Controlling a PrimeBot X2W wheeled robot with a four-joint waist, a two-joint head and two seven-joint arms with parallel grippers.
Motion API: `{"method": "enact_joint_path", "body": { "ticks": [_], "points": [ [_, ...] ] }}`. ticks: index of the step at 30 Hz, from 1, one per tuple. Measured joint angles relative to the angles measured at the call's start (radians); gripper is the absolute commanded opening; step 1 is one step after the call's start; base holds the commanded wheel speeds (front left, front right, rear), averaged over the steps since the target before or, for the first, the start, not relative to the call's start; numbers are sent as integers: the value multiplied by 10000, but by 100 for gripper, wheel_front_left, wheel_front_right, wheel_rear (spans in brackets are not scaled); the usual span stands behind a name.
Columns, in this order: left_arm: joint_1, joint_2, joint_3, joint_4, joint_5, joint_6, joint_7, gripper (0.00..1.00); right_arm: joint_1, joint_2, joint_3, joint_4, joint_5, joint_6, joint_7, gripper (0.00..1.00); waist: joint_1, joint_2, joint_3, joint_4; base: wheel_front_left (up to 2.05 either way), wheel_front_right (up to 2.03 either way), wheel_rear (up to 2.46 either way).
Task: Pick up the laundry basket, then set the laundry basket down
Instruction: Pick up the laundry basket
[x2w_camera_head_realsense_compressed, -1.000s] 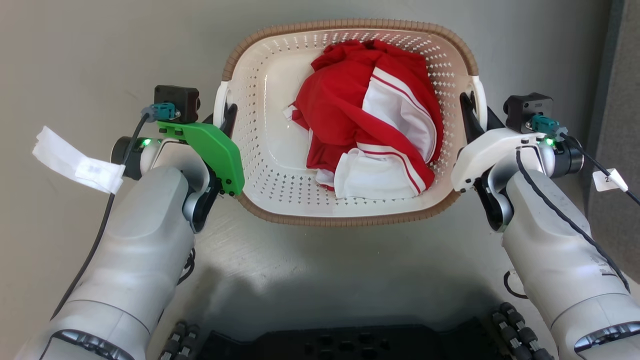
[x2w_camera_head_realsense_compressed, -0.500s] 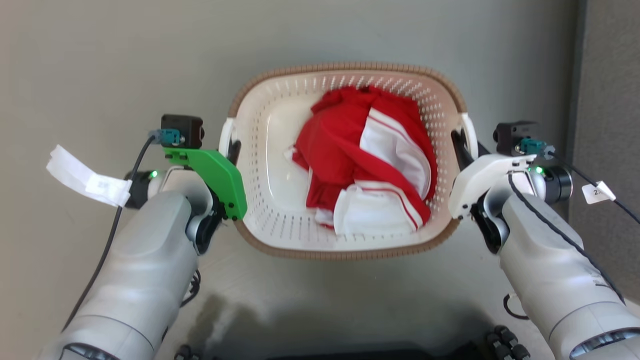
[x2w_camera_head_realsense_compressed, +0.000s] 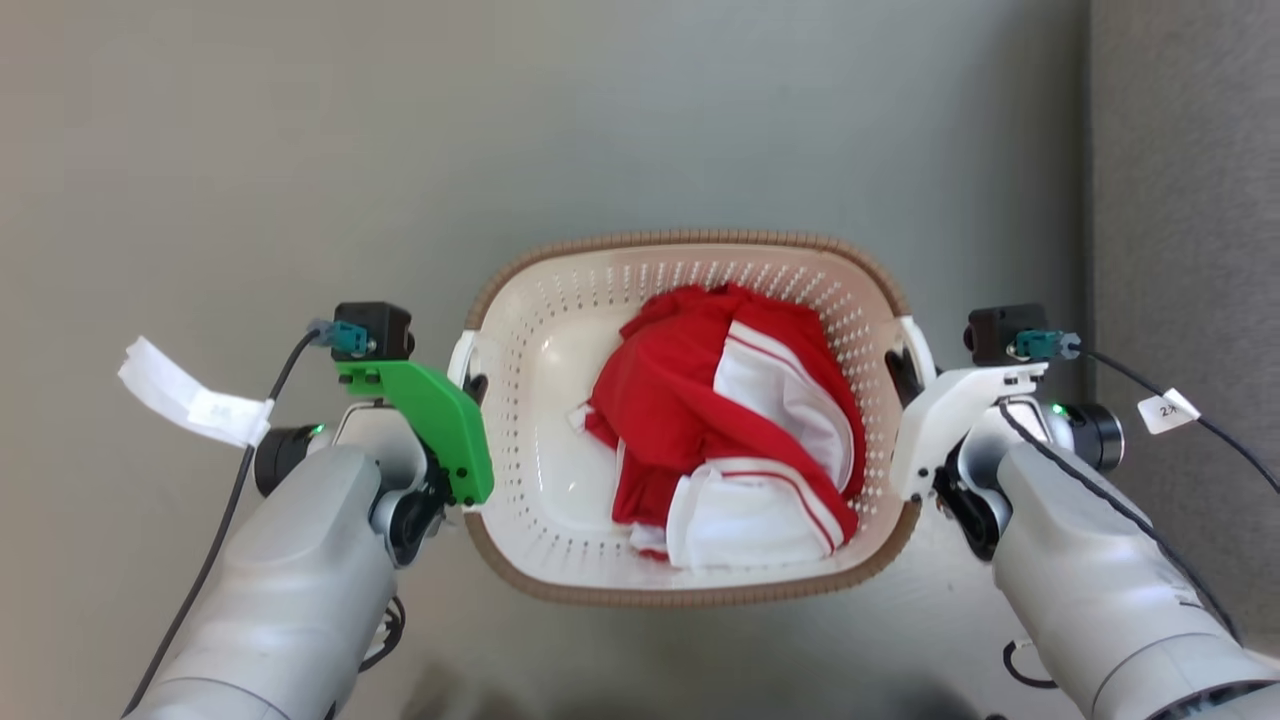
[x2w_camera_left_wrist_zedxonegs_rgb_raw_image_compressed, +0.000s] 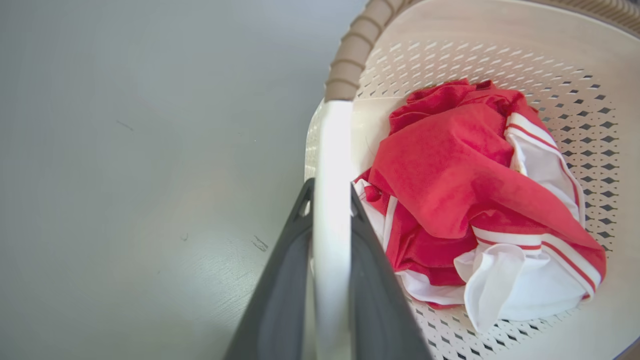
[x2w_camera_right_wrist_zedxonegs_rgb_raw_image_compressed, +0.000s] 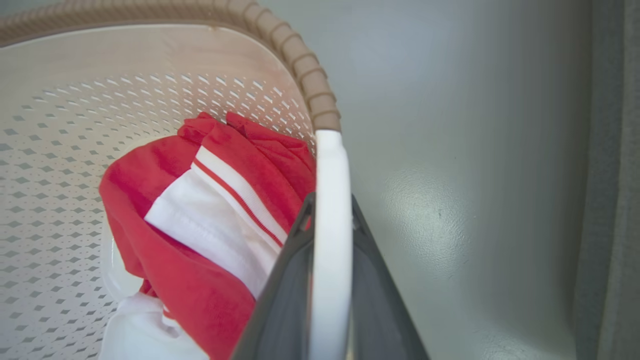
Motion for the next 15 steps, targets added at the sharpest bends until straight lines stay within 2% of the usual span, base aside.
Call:
{"method": "enact_joint_path", "body": {
  "ticks": [15],
  "points": [
    [557,293,-405,-12,-723,-10,980,0,361,102,566,293,706,178,941,0,0,0,-1766,-231,0,0,0]
  ]
}}
